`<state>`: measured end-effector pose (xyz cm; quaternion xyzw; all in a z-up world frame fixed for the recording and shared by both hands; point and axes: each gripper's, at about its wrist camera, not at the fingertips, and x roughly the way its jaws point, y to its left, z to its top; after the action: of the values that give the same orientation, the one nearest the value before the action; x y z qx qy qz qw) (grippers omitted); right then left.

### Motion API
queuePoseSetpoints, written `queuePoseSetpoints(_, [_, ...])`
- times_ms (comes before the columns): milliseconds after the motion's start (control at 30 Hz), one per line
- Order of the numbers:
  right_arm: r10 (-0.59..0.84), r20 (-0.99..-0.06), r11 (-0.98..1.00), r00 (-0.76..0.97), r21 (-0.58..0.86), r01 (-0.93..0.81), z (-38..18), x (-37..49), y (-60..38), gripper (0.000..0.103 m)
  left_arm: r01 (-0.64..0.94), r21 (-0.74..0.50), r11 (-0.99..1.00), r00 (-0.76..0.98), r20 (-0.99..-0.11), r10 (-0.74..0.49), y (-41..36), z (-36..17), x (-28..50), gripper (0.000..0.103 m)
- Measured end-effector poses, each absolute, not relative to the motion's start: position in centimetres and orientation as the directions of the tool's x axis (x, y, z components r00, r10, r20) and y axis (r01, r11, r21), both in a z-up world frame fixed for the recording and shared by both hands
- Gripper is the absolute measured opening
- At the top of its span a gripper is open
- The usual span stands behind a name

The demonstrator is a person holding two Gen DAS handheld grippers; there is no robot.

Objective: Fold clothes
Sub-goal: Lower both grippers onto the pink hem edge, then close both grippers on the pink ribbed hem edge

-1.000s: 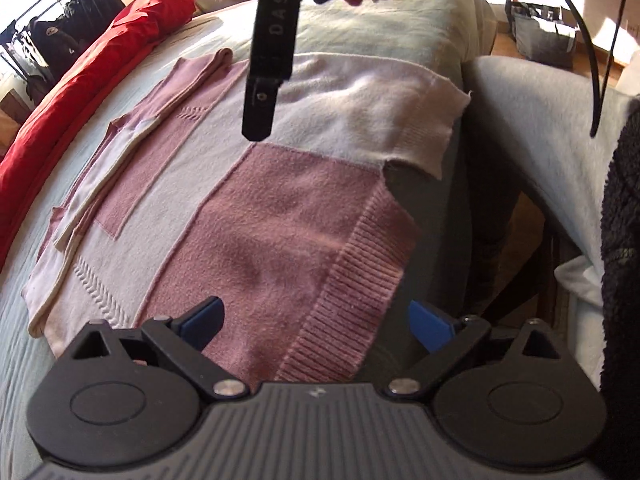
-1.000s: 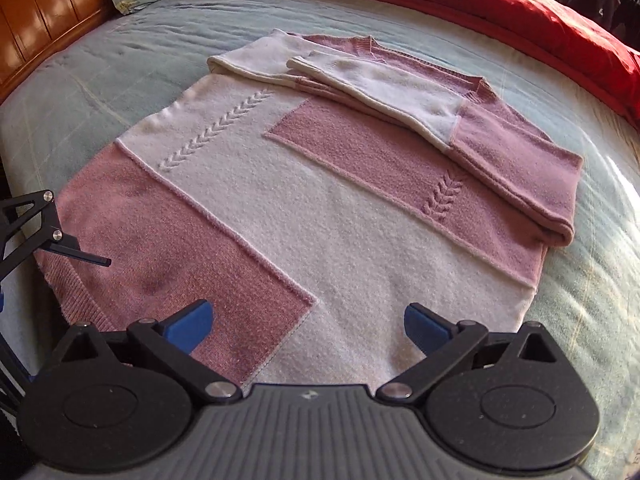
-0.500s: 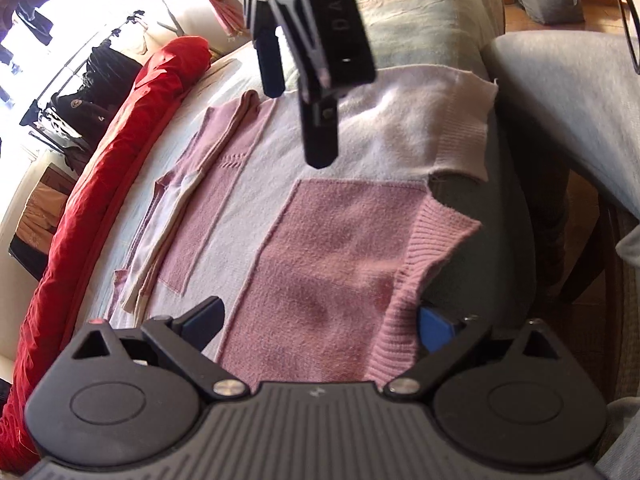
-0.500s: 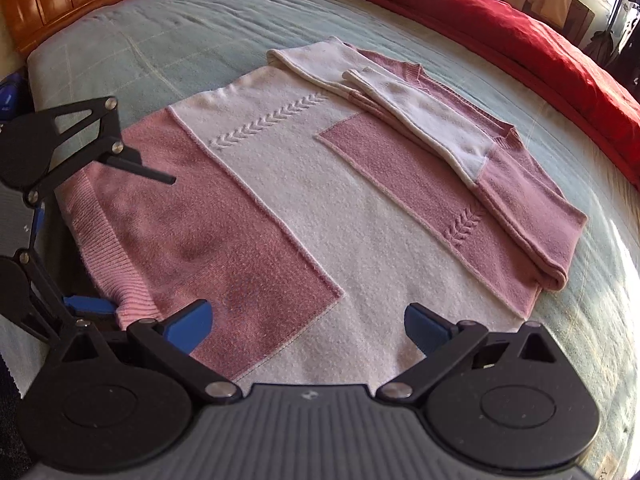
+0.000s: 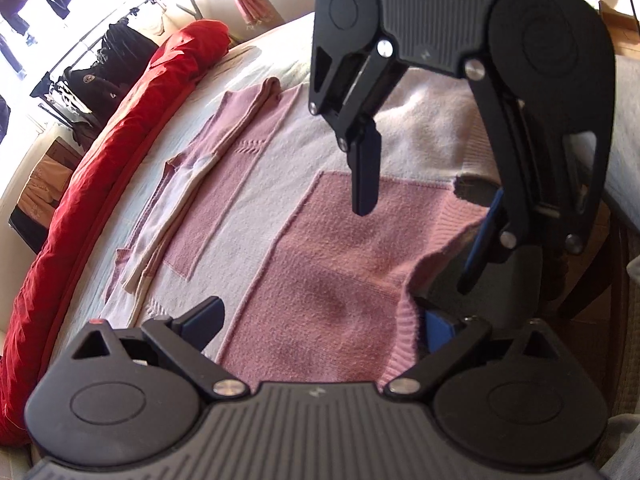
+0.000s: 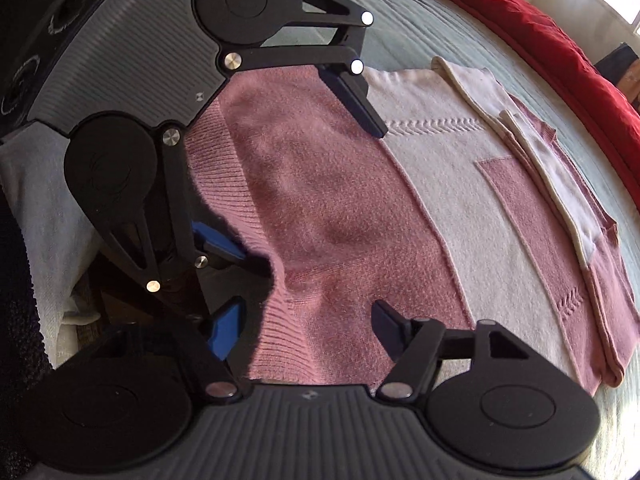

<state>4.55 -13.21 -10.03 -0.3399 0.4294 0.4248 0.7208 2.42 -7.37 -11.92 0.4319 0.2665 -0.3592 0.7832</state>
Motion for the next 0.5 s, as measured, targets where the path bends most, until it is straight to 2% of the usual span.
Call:
queuePoseSetpoints(67, [0.307,-0.917,0.385,0.255,-0.125,-0.914,-10.4,4.6,-12.7,0.054,0.791,0.471,0.390,0.598,-0.730,-0.332,-7.2,-11.8,2.8,0.098])
queuePoseSetpoints(133, [0.282,-0.930,0.363,0.235,-0.124,-0.924,-10.9,4.5,-12.2,0.042,0.788,0.458,0.412,0.598,-0.730,-0.332,-7.0,-11.6,3.2,0.098])
queuePoseSetpoints(167, [0.265,-0.934,0.353,0.239,-0.137,-0.926,-11.2,4.4,-12.0,0.023,0.785,0.449,0.426,0.597,-0.730,-0.332,-6.9,-11.6,3.3,0.098])
queuePoseSetpoints(200, [0.245,-0.937,0.344,0.251,-0.158,-0.926,-11.5,4.2,-11.8,0.009,0.787,0.437,0.435,0.592,-0.733,-0.335,-6.8,-11.5,3.4,0.098])
queuePoseSetpoints(400, [0.253,-0.935,0.387,0.247,-0.137,-0.912,-10.5,4.9,-12.1,0.006,0.828,0.409,0.384,0.542,-0.761,-0.357,-6.5,-11.8,1.8,0.098])
queuePoseSetpoints(433, [0.256,-0.935,0.392,0.246,-0.132,-0.910,-10.3,5.0,-12.3,0.006,0.830,0.426,0.361,0.544,-0.762,-0.352,-6.5,-12.2,1.4,0.096])
queuePoseSetpoints(500, [0.258,-0.934,0.397,0.245,-0.128,-0.909,-10.0,5.1,-12.4,0.006,0.824,0.462,0.329,0.559,-0.758,-0.335,-6.7,-12.8,0.7,0.084])
